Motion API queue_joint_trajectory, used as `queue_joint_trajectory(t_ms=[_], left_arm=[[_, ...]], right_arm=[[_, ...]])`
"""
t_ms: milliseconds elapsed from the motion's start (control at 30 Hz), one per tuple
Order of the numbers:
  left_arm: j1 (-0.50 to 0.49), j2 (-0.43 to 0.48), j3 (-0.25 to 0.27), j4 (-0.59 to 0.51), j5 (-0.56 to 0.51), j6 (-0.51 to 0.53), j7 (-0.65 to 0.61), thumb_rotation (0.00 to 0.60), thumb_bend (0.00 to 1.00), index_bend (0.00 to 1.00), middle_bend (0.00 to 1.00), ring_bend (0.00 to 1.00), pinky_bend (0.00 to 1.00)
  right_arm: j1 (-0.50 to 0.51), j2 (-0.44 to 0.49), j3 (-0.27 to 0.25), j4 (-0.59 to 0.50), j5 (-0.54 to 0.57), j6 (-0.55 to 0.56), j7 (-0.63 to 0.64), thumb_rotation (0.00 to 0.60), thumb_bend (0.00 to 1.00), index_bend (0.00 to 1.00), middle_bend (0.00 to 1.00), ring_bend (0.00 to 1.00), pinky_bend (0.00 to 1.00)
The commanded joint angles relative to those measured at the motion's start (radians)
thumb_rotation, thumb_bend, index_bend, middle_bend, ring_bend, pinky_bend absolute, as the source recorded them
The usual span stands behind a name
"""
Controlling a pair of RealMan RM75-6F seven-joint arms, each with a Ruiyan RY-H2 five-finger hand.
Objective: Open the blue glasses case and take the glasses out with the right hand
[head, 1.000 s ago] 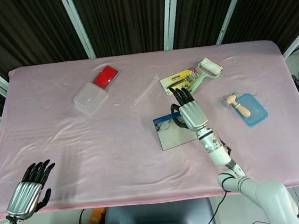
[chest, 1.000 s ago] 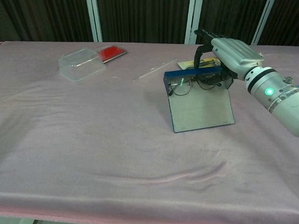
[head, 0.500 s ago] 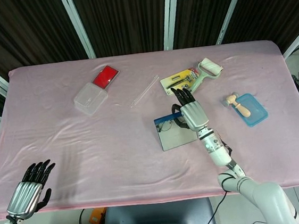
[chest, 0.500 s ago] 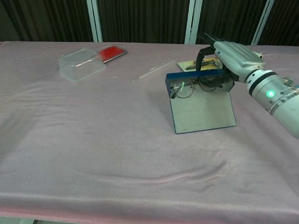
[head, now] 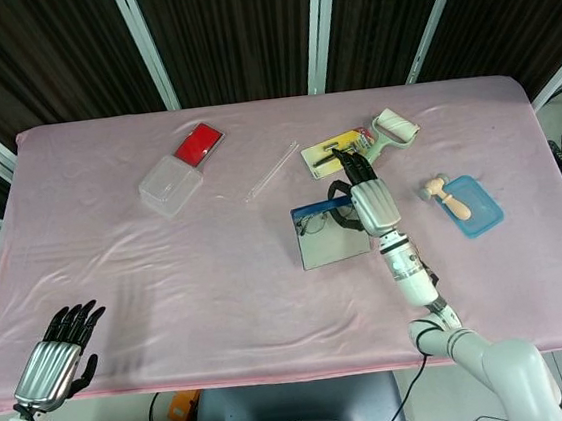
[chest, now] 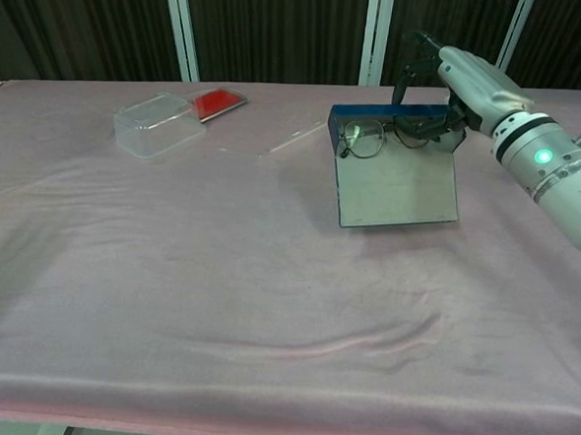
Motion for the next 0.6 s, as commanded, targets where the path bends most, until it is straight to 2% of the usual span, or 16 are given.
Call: queue_joint_trajectory(t_ms=[33, 233, 400, 533, 600], left_arm=[[-0.001, -0.001, 0.002, 0.000, 0.002, -0.003, 0.003, 0.600, 0.50, 0.00, 0.00, 0.00, 0.04], [-0.003, -0.004, 0.002, -0.001, -0.002, -0.008, 0.008, 0.600, 0.50, 0.00, 0.00, 0.00, 0.04], [-0.006, -0.005, 0.000, 0.000, -0.006, -0.013, 0.009, 0.600, 0.50, 0.00, 0.00, 0.00, 0.04], [-0.007, -0.005, 0.002, -0.001, -0.003, -0.014, 0.011, 0.600, 0.50, 0.00, 0.00, 0.00, 0.04], [-0.006, -0.005, 0.003, -0.002, -0.001, -0.011, 0.011, 0.600, 0.50, 0.00, 0.00, 0.00, 0.04]], right_arm=[[-0.016, -0.011, -0.035, 0.030, -0.013, -0.036, -0.030, 0.600, 0.50, 0.65, 0.11, 0.02, 0.00], [-0.022, -0.051, -0.044, 0.094, -0.010, -0.066, 0.000, 0.600, 0.50, 0.65, 0.12, 0.02, 0.00], [-0.013, -0.054, -0.028, 0.103, -0.008, -0.033, 0.040, 0.600, 0.50, 0.64, 0.12, 0.02, 0.00], [-0.016, -0.054, -0.052, 0.115, -0.025, -0.048, 0.010, 0.600, 0.50, 0.63, 0.11, 0.02, 0.00], [-0.019, -0.059, -0.030, 0.101, -0.013, -0.014, 0.048, 0.600, 0.50, 0.62, 0.11, 0.02, 0.00]])
